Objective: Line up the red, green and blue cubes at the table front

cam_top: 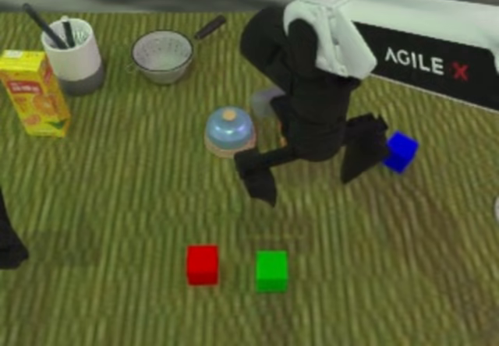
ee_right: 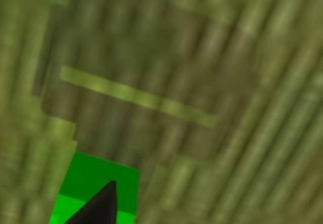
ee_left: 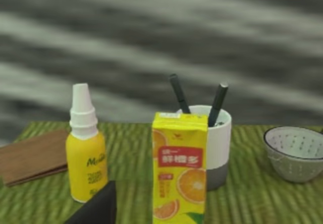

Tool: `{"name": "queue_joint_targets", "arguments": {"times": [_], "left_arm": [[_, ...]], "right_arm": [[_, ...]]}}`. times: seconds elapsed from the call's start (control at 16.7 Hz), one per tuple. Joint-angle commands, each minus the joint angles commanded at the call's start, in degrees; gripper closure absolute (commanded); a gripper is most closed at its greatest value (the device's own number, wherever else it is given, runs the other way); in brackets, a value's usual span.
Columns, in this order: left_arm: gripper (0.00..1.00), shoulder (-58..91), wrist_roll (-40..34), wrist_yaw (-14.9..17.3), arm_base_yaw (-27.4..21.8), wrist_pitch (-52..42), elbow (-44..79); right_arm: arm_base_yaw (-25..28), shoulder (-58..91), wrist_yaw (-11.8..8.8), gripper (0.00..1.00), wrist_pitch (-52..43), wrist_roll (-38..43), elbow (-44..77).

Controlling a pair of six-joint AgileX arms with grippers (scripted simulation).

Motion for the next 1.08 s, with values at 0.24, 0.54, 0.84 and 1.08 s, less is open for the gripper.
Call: {"name": "queue_joint_targets", "arguments": {"times": [0.24,0.54,0.84,1.08], "left_arm": [[0.00,0.0,0.0,0.0,0.0,0.0,0.0],[0.00,0.0,0.0,0.0,0.0,0.0,0.0],[0.00,0.0,0.0,0.0,0.0,0.0,0.0],[0.00,0.0,0.0,0.0,0.0,0.0,0.0]], "right_arm": [[-8.0,3.9,-0.1,0.00,-1.9,-22.5,4.2],[-17.1,6.7,-0.1,0.00,-3.0,-45.3,8.6],[-21.5,7.0,-0.2,0.00,-2.7,-53.8,10.8],[-21.2,6.8,-0.2,0.00,-2.7,-53.7,10.6]]}}
